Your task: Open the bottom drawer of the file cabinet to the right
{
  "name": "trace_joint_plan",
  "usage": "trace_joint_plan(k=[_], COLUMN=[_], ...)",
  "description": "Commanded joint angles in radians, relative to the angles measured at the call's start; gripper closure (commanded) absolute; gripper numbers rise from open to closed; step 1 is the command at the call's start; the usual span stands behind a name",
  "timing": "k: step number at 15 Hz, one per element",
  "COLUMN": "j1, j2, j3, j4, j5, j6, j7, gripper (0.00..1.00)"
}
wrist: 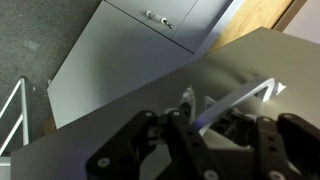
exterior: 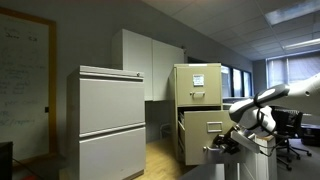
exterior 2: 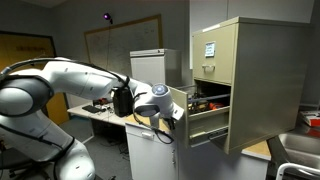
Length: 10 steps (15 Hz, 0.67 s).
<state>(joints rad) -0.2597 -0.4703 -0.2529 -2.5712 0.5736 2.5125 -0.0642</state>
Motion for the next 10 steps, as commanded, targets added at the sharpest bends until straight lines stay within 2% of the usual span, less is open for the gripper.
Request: trace_joint_plan(k=[1, 5, 6, 7, 8, 10], j1=[0.031, 0.050, 0.023, 0.022, 0.023, 0.019], j2=[-0.133, -0.197, -0.182, -0.169, -0.182, -0.202], j3=[0.042, 0.070, 0.113, 0.127, 0.141, 0.179], j4=[-0.178, -0.251, -0.235, -0.217, -0.224, -0.224], j5=[-0.060, -0.109, -0.080, -0.072, -0.072, -0.074], j6=[0.092, 0.229, 0.248, 0.267, 0.292, 0.328], j7=[0.010, 0.077, 0.065, 0.063, 0.067, 0.067], gripper=[0.49, 0.23, 0.13, 0.06, 0.01, 0.00])
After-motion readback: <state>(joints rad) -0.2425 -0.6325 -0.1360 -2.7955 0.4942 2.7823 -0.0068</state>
